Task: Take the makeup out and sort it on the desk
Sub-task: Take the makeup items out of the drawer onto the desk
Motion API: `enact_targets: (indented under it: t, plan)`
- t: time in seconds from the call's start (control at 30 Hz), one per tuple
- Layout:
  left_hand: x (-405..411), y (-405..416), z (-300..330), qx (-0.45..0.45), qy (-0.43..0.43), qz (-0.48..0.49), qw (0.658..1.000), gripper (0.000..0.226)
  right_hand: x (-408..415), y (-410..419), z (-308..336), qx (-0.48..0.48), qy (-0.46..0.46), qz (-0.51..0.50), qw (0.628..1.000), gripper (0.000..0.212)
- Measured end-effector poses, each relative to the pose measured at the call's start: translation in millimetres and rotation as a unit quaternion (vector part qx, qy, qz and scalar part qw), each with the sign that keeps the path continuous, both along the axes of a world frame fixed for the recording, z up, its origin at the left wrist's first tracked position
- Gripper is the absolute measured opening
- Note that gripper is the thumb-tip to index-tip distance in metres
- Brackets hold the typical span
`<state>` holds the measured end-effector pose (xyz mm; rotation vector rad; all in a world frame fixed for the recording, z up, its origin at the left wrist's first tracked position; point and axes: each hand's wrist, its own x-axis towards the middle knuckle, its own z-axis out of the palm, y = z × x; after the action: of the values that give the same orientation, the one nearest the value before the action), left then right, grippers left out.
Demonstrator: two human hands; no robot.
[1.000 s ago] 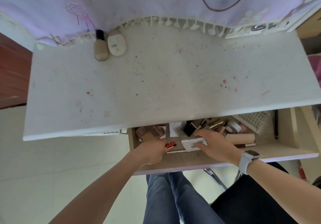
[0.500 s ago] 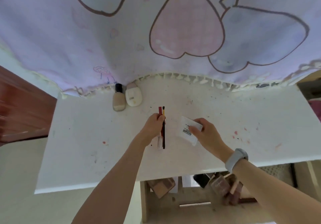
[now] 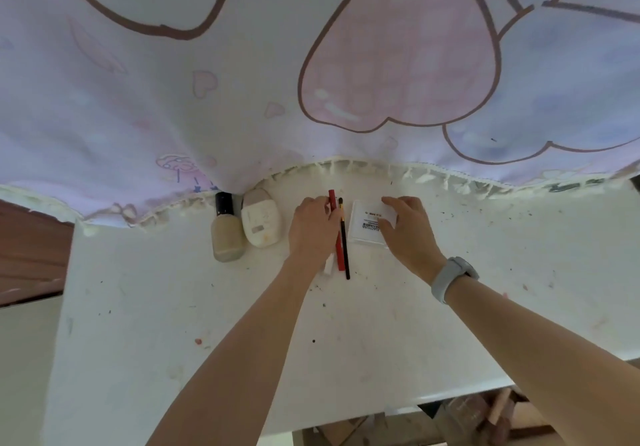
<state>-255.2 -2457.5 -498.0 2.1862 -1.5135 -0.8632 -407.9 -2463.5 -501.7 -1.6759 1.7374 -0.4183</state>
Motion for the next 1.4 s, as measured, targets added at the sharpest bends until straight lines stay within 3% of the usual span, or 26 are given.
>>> enact_targets:
  t: [0.1,0.2,0.3,0.4,0.5,0.73,0.97,1.03,1.17,1.4]
  plan:
    - [2.0,5.7,0.9,-0.016,-0.044,-0.039,0.998,0.04,0.4,13.7,4.3,-0.094,0.085,0.057,0.99,0.04]
    - [-0.7,33.7,2.5,-0.063,-0.041,-0.04,0.996,0.043,-0.1,40.6,4.3,-0.209,0.129,0.18,0.952,0.04]
    - [-3.1,69.2,-3.0,-0.093,-0.055,-0.086,0.99,0.045,-5.0,64.5,-4.9,-0.227,0.175,0.286,0.914,0.042]
    - [2.1,93.4,-15.4,-0.103,-0.094,-0.139,0.981,0.051,-11.7,73.1,-11.9,-0.227,0.213,0.32,0.895,0.053]
    - [7.3,99.2,-23.5,-0.097,-0.105,-0.179,0.973,0.056,-11.2,73.0,-12.0,-0.224,0.245,0.334,0.882,0.064]
    - [15.3,69.6,-29.9,-0.09,-0.151,-0.254,0.951,0.056,-3.8,66.5,-8.0,-0.243,0.271,0.33,0.871,0.06]
    - [17.3,53.5,-18.3,-0.107,-0.126,-0.204,0.965,0.051,-0.1,64.3,-9.5,-0.274,0.241,0.303,0.881,0.058]
    - [20.4,44.4,-11.5,-0.091,-0.137,-0.216,0.962,0.061,-0.4,66.2,-10.5,-0.276,0.229,0.291,0.887,0.057]
    - [32.2,11.5,-0.8,0.029,-0.156,-0.253,0.954,0.104,-1.8,67.3,-10.7,-0.273,0.219,0.282,0.893,0.053]
    - [33.4,4.4,2.3,0.018,-0.196,-0.269,0.943,0.107,-4.0,70.0,-11.5,-0.259,0.209,0.273,0.903,0.048]
